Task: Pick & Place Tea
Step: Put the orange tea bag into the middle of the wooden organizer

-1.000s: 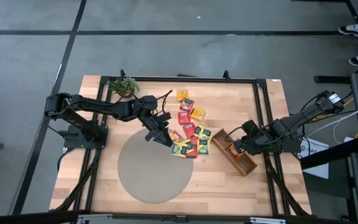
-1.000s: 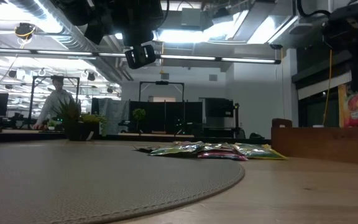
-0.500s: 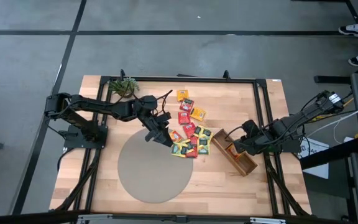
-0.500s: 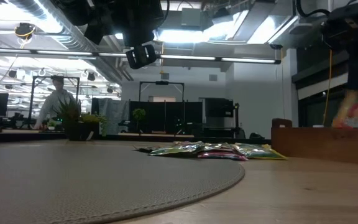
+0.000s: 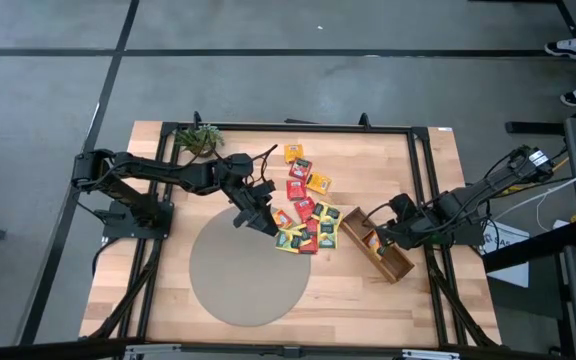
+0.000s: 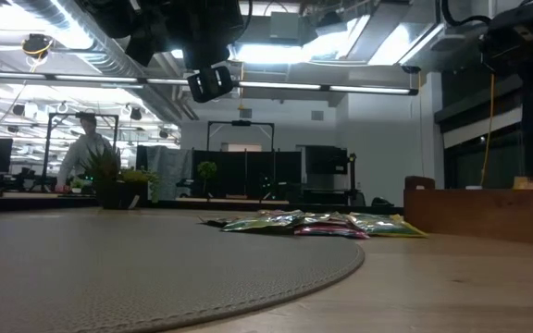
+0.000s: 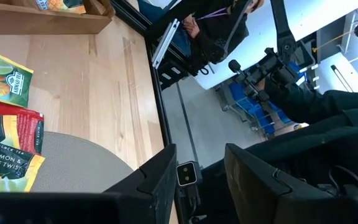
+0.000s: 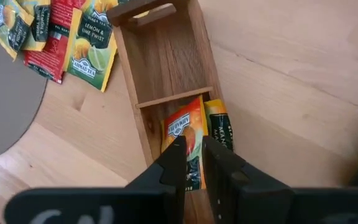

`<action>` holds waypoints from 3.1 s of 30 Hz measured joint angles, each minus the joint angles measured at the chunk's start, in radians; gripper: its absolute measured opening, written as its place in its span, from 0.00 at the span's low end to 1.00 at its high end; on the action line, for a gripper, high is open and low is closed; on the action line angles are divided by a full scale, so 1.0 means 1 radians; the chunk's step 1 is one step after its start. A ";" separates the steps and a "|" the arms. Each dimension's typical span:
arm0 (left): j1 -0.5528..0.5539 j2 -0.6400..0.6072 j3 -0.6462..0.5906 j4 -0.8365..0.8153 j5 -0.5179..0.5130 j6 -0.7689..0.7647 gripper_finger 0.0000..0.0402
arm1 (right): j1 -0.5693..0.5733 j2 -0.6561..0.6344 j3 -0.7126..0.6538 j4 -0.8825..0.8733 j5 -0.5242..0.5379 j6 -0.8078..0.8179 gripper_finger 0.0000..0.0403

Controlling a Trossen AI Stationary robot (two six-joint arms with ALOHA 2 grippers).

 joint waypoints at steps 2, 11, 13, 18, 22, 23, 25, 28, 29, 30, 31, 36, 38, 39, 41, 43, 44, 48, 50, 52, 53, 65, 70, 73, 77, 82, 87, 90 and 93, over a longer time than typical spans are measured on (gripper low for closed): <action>0.000 0.000 0.000 0.000 0.000 0.000 0.33 | 0.006 -0.006 0.000 0.014 -0.018 0.018 0.17; 0.000 0.000 0.000 0.000 0.000 0.000 0.33 | 0.107 -0.022 0.000 0.107 -0.049 0.260 0.36; 0.000 0.000 0.000 0.000 -0.001 0.000 0.34 | 0.132 -0.004 0.000 0.110 -0.052 0.320 0.38; 0.000 0.000 0.000 -0.001 0.000 0.001 0.33 | 0.173 0.057 0.000 0.138 -0.080 0.389 0.39; 0.000 0.000 0.000 -0.006 0.000 0.024 0.32 | 0.187 0.093 0.000 0.146 -0.131 0.428 0.38; 0.000 0.000 0.000 -0.005 0.000 0.026 0.33 | 0.190 0.099 0.000 0.145 -0.136 0.432 0.38; 0.000 0.000 0.000 -0.007 0.000 0.026 0.33 | 0.191 0.109 0.000 0.146 -0.138 0.432 0.37; 0.000 0.000 0.000 -0.008 -0.001 0.027 0.33 | 0.187 0.129 0.000 0.141 -0.133 0.431 0.36; 0.000 0.000 0.000 -0.010 -0.003 0.027 0.33 | 0.183 0.138 0.000 0.135 -0.127 0.430 0.35; 0.000 0.000 0.000 -0.011 -0.007 0.027 0.33 | 0.179 0.151 0.000 0.129 -0.127 0.430 0.35; 0.000 0.000 0.000 -0.011 -0.011 0.027 0.33 | 0.175 0.163 0.000 0.122 -0.127 0.430 0.34; 0.000 0.000 0.000 -0.011 -0.017 0.027 0.33 | 0.148 0.214 0.000 0.125 -0.122 0.404 0.32; 0.000 0.000 0.000 -0.011 -0.017 0.027 0.34 | 0.139 0.229 0.000 0.124 -0.121 0.402 0.32; 0.000 0.000 0.000 -0.011 -0.017 0.027 0.33 | 0.138 0.236 0.000 0.125 -0.120 0.400 0.32; 0.000 0.000 0.000 -0.012 -0.017 0.026 0.33 | 0.130 0.246 0.000 0.125 -0.110 0.395 0.32; 0.000 0.000 0.000 -0.012 -0.017 0.026 0.33 | 0.123 0.253 0.000 0.127 -0.108 0.383 0.32; 0.000 0.000 0.000 -0.013 -0.017 0.026 0.32 | 0.119 0.254 0.000 0.127 -0.108 0.379 0.32; 0.000 0.000 0.000 -0.019 -0.016 0.026 0.33 | 0.102 0.257 0.000 0.124 -0.103 0.377 0.30; 0.000 0.000 0.000 -0.023 -0.016 0.026 0.33 | 0.095 0.257 0.000 0.123 -0.097 0.373 0.26; 0.000 0.000 0.000 -0.023 -0.016 0.026 0.33 | 0.088 0.257 0.000 0.123 -0.093 0.370 0.20; 0.000 0.000 0.000 -0.024 -0.016 0.026 0.33 | 0.085 0.257 0.000 0.122 -0.093 0.367 0.17; 0.000 0.000 0.000 -0.025 -0.016 0.024 0.33 | 0.084 0.248 0.000 0.114 -0.092 0.336 0.01; 0.000 0.000 0.000 -0.025 -0.015 0.023 0.33 | 0.084 0.201 0.042 0.025 -0.091 0.270 0.01; 0.000 0.000 0.000 -0.025 -0.015 0.024 0.33 | 0.084 0.159 0.084 -0.061 -0.094 0.197 0.01; 0.000 0.000 0.000 -0.025 -0.016 0.026 0.33 | 0.068 0.094 0.120 -0.092 -0.126 0.082 0.01; 0.000 0.000 0.000 -0.025 -0.017 0.026 0.33 | -0.012 0.062 0.124 -0.102 -0.231 -0.077 0.01; 0.000 0.000 0.000 -0.024 -0.062 0.020 0.33 | -0.121 0.079 0.117 -0.113 -0.367 -0.285 0.00; 0.000 0.000 0.000 -0.024 -0.097 0.009 0.33 | -0.182 0.080 0.117 -0.110 -0.373 -0.383 0.00; 0.000 0.000 0.000 -0.023 -0.126 0.000 0.33 | -0.240 0.081 0.117 -0.110 -0.386 -0.469 0.00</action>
